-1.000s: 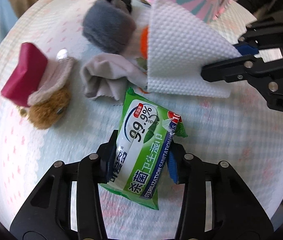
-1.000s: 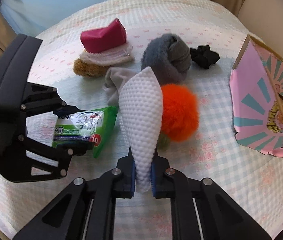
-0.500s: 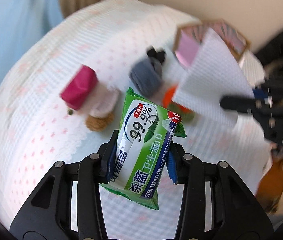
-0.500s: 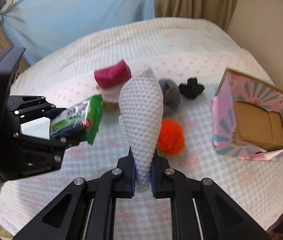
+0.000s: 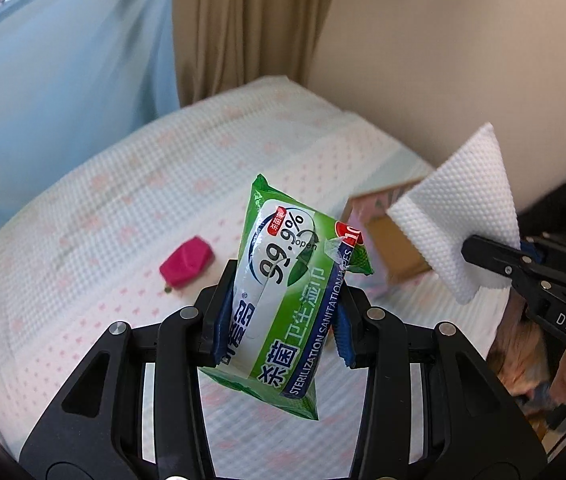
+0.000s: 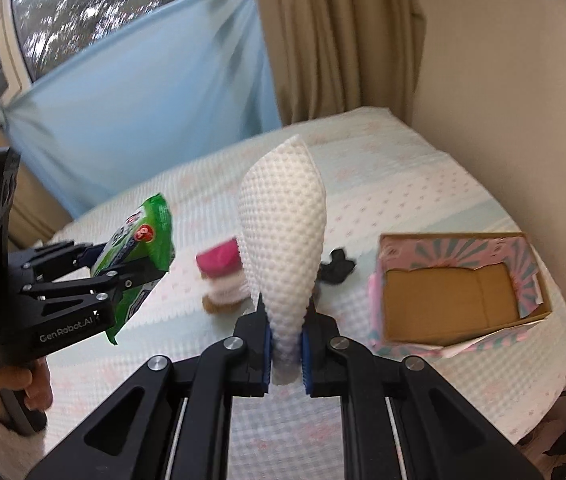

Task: Organize soft objects
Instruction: 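Lift the wipes pack and towel and carry both toward the cardboard box, then open both tools to drop the wipes pack and towel into the box, then withdraw both tools from the box and move toward the remaining items, then grasp the grey sock with the left tool while the right tool grasps the orange pompom, then lift the grey sock and orange pompom and carry them over the box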

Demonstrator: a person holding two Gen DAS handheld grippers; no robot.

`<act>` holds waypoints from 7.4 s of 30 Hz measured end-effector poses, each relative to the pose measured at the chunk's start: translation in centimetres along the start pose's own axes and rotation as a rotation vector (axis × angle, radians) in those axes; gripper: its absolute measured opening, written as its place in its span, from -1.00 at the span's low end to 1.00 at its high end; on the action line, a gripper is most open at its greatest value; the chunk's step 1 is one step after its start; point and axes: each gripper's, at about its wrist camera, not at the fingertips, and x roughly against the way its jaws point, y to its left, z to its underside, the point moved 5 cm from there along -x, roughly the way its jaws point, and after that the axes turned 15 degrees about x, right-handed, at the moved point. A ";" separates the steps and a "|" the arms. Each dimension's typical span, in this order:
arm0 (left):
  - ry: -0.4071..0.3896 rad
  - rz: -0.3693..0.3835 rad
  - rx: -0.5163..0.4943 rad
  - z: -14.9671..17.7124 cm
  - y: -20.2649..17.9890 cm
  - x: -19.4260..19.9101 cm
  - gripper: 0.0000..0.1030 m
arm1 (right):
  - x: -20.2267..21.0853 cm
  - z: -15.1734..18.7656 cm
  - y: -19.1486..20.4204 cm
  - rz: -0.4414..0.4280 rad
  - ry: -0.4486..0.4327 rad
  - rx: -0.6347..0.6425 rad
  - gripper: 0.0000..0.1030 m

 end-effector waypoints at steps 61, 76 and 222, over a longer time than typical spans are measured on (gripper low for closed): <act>0.563 -0.218 0.062 6.2 -22.5 -34.0 0.99 | -21.7 11.4 -32.2 -0.255 0.642 -0.215 0.98; 0.362 -0.153 0.034 1.9 -23.8 -24.5 0.99 | -13.0 6.7 -31.9 -0.141 0.473 -0.147 0.98; -0.055 0.001 0.041 2.6 -8.2 -0.3 -0.75 | 3.7 2.6 -7.3 0.103 -0.061 -0.259 -0.33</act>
